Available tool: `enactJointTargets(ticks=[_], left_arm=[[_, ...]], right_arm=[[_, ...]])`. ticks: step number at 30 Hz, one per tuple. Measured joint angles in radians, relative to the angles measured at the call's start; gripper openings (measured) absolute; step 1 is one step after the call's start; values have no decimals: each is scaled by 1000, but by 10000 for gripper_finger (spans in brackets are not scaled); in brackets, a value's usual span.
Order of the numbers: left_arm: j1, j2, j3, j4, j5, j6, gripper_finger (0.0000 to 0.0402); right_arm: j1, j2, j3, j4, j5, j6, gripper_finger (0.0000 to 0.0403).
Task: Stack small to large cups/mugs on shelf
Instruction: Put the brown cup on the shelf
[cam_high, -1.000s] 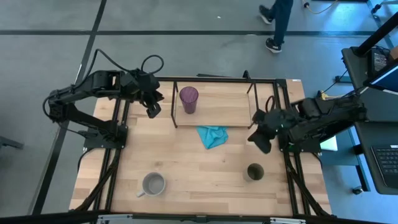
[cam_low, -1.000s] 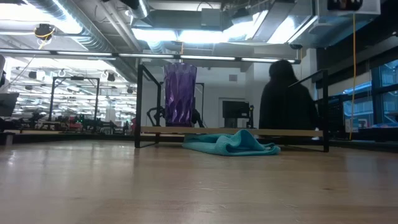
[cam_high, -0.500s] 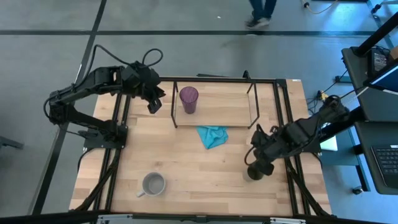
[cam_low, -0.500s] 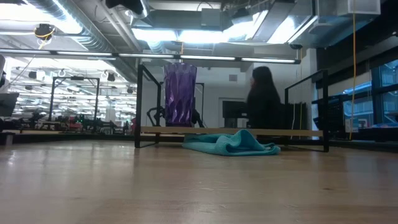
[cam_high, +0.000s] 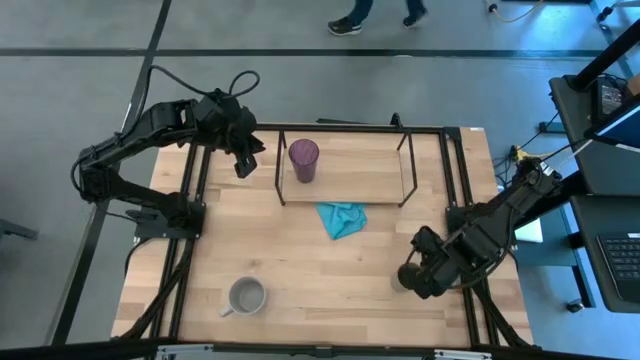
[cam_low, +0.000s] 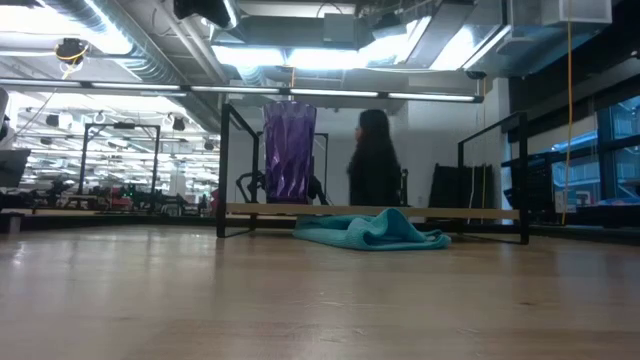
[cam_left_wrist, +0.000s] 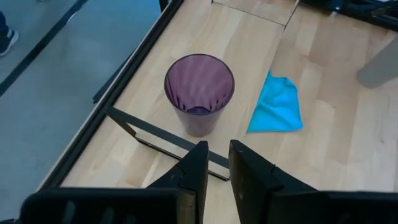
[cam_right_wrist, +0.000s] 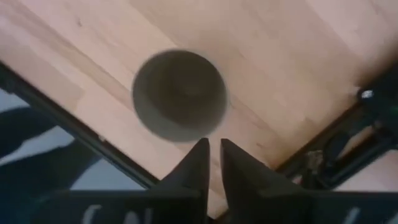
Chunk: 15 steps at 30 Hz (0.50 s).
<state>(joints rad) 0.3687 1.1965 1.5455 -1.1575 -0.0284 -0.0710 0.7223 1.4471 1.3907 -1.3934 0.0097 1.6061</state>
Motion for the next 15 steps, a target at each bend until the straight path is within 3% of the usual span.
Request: enactJointTargets(ticks=[9, 15], left_arm=[[42, 0, 0, -8, 69, 30, 58], [57, 0, 0, -11, 73, 31, 58]], right_arm=[[-2, 0, -126, 160, 9, 164, 126], [-2, 0, -178, 163, 12, 217, 135]])
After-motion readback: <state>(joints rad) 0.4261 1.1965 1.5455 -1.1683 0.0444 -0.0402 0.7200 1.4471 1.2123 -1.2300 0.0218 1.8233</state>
